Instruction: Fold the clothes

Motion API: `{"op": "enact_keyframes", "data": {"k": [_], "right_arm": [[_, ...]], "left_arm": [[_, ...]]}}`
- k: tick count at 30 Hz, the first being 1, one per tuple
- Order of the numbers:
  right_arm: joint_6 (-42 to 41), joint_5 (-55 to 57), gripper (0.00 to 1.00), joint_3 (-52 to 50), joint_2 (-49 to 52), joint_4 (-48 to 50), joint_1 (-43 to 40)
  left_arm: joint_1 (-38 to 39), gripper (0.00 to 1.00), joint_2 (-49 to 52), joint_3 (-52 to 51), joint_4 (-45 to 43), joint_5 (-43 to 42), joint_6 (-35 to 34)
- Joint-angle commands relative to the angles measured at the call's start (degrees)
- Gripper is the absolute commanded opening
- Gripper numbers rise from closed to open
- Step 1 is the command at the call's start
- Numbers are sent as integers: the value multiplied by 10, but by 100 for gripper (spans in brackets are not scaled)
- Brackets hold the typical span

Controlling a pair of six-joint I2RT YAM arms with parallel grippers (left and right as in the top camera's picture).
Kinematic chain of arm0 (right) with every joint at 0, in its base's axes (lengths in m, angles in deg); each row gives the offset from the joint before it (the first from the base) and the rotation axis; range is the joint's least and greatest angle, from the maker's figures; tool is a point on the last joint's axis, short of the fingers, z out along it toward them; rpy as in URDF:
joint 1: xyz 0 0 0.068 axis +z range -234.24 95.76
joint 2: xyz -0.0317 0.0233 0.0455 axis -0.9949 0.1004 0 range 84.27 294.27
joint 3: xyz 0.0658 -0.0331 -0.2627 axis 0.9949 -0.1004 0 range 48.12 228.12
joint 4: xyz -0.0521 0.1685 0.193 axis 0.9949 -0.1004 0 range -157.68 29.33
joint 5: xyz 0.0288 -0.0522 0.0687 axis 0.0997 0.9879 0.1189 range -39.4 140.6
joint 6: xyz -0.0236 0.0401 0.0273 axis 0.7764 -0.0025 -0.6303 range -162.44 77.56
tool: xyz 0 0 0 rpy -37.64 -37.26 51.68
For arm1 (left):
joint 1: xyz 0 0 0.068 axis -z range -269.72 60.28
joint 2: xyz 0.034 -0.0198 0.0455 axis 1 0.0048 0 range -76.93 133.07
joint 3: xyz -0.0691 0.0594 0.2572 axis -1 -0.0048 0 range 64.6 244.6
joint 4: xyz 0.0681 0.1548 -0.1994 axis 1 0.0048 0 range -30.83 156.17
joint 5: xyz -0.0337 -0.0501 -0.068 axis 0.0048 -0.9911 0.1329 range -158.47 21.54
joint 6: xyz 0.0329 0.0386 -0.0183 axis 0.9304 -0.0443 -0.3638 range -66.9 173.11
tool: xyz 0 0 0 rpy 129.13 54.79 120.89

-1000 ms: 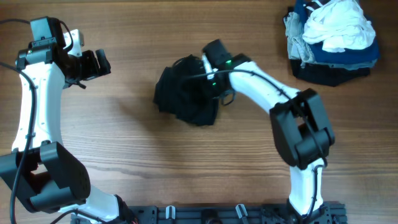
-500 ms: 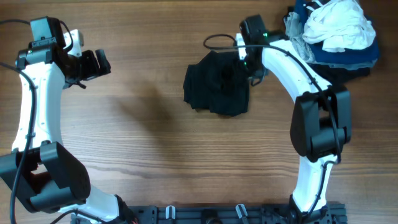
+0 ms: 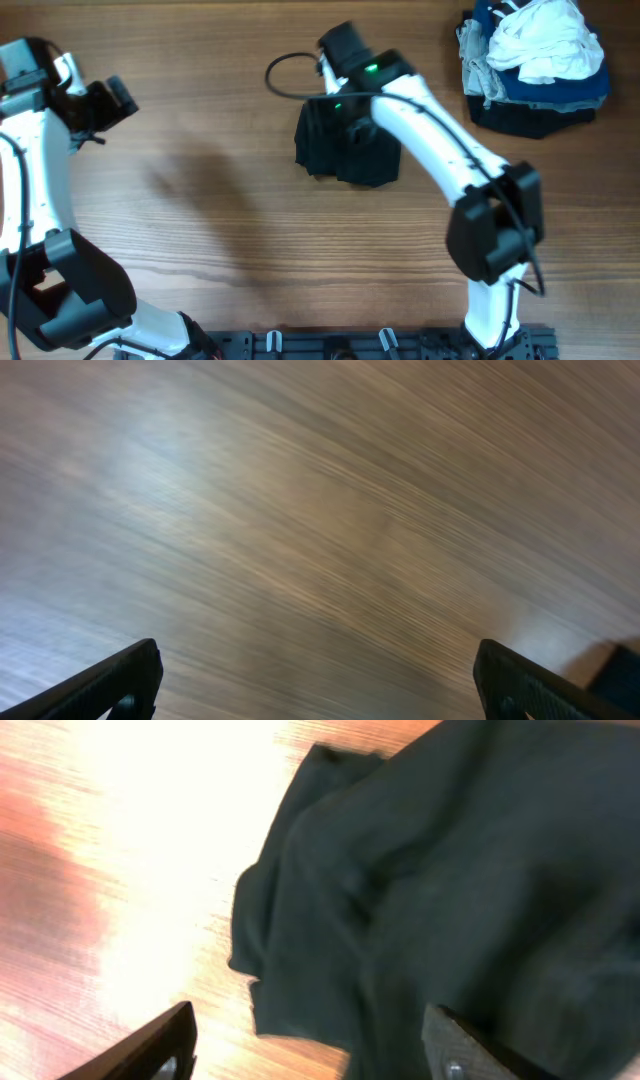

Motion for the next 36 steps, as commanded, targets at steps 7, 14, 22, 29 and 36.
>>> {"op": "enact_keyframes", "data": {"k": [7,14,22,29,36], "right_arm": [[-88,63,88,-7,108,94,9],[-98,97,93,-7,132,137,11],[-99,108,79,-7,176,148,24],[-98,122,69,-8,214,125,24],[-61,157,28,-9,214,58,18]], "left_arm": [[-31,100,5,-3,1,5,-12],[-31,100,5,-3,11,5,-12],[-31,100,5,-3,16,5,-13],[-31,100,5,-3,20,5,-13],[-30,100,5,-3,30,5,-13]]}}
